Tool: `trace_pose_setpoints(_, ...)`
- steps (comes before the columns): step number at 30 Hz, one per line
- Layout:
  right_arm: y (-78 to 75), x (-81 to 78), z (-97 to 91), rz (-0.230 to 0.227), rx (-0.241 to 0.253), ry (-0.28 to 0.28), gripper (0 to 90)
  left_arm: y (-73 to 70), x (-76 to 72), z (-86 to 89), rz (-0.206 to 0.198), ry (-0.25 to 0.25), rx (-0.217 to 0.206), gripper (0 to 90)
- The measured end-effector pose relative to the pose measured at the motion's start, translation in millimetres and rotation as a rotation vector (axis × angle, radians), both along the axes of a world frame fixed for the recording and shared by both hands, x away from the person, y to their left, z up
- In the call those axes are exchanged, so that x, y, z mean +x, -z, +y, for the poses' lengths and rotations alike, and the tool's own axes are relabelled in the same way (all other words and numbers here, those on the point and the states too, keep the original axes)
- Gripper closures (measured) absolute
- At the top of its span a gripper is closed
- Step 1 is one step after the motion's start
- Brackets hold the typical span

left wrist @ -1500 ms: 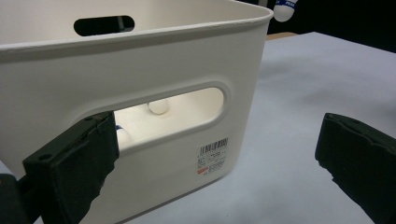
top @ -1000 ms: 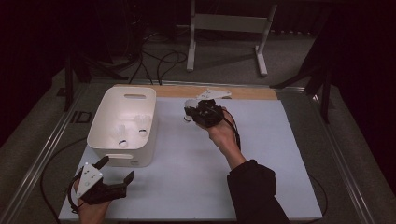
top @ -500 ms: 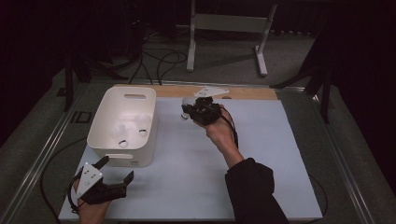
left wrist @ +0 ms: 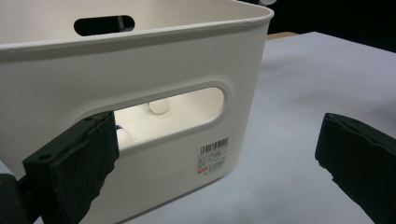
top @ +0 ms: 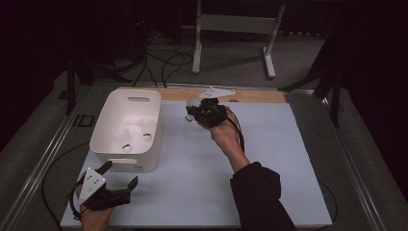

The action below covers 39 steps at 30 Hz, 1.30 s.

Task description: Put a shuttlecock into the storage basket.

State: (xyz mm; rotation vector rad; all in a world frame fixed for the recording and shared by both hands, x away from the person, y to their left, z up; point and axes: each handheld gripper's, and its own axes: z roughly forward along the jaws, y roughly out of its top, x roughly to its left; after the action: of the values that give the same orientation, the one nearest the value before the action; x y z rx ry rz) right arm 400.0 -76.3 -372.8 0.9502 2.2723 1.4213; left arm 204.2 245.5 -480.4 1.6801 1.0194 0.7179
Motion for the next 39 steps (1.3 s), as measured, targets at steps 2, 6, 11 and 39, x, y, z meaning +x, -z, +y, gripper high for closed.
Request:
trace_pose_setpoints(2, -0.3, 0.1, 0.4, -0.001, -0.003, 0.002, 89.4, 0.0, 0.0, 0.1, 0.0, 0.0, 0.0, 0.2)
trace_pose_setpoints(6, -1.5, 1.6, 2.0, -0.008, -0.002, 0.001, 89.4, 0.0, 0.0, -0.1, -0.001, -0.002, 0.0, 0.2)
trace_pose_setpoints(11, -3.0, 2.2, 3.9, -0.005, 0.005, 0.0, 89.3, 0.1, 0.1, 0.1, -0.001, -0.002, -0.001, 0.2)
trace_pose_setpoints(39, -6.9, 4.1, 14.6, -0.014, 0.02, -0.011, 89.3, 0.1, 0.1, 0.2, 0.0, -0.001, -0.002, 0.2)
